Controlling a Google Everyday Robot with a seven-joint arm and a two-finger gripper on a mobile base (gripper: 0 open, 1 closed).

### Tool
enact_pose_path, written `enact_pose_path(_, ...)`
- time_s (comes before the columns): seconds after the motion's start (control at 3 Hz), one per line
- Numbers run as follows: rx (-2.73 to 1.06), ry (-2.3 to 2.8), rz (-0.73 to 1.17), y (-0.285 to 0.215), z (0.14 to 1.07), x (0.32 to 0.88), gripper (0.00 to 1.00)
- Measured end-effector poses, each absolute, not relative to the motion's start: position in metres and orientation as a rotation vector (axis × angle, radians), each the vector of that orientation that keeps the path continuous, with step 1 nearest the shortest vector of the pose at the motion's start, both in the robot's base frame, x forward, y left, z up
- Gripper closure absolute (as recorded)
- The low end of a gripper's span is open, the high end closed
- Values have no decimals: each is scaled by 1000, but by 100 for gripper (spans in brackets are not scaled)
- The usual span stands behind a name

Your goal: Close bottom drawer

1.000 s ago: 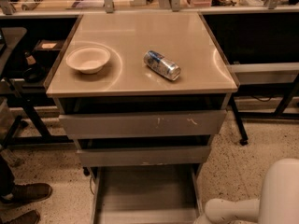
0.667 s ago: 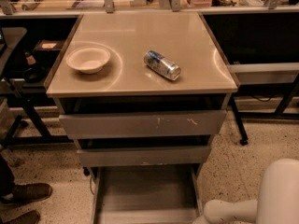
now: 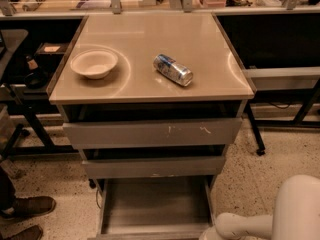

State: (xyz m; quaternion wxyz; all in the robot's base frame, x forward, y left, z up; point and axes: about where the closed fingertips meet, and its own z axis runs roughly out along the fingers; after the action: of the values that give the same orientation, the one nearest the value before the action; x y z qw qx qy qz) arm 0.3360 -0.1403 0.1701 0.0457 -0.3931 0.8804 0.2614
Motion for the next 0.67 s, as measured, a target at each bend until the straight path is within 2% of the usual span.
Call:
enact_pose_path(0.33,-1177,2641,771,-135,163,371,100)
enact_pose_path(0.67,-1175,2629,767,-133,162,378,100)
